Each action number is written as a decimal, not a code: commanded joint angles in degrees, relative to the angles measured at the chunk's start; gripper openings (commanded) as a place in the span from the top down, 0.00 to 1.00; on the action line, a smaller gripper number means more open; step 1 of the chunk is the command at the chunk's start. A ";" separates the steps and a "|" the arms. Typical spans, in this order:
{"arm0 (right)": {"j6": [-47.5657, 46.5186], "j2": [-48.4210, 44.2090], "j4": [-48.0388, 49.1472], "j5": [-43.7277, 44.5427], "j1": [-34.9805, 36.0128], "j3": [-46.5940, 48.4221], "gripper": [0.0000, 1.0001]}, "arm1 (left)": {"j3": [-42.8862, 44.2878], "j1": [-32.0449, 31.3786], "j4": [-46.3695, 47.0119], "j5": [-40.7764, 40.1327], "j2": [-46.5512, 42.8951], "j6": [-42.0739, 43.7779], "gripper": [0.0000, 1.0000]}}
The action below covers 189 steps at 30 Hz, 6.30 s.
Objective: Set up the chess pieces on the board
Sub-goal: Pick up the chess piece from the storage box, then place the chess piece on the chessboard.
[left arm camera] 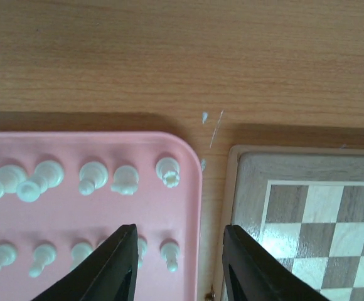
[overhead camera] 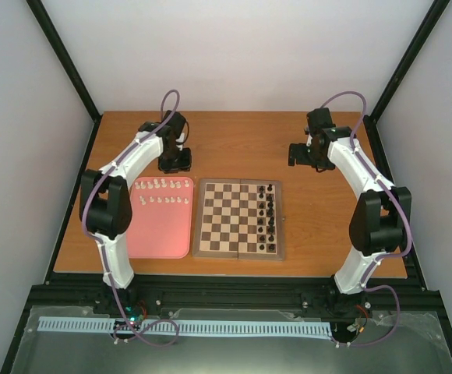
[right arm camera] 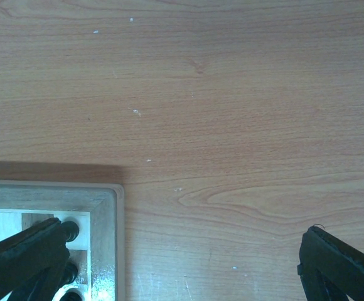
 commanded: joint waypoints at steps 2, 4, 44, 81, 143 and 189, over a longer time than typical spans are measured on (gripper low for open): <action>-0.49 1.02 0.05 0.69 -0.79 0.53 0.00 | 3.41 -0.97 1.56 0.33 2.39 1.03 0.61; -0.49 1.23 -0.16 0.76 -0.79 0.40 0.00 | 3.52 -1.25 1.60 -0.22 3.55 1.14 0.60; -0.47 2.53 0.23 -0.93 -1.23 -0.24 0.00 | 5.20 -1.53 1.39 -3.66 13.94 0.43 0.73; -0.40 1.03 0.75 -1.56 -1.32 -1.28 0.00 | 7.79 -3.25 -5.16 -6.17 10.85 0.44 0.99; -0.58 0.70 1.19 -2.09 -1.94 -3.21 0.00 | 15.18 -12.25 -6.05 -0.30 17.69 -2.68 0.99; -1.32 1.38 1.37 -5.25 -1.94 -2.96 0.00 | 20.54 -12.25 -11.35 -6.16 11.87 -0.10 0.44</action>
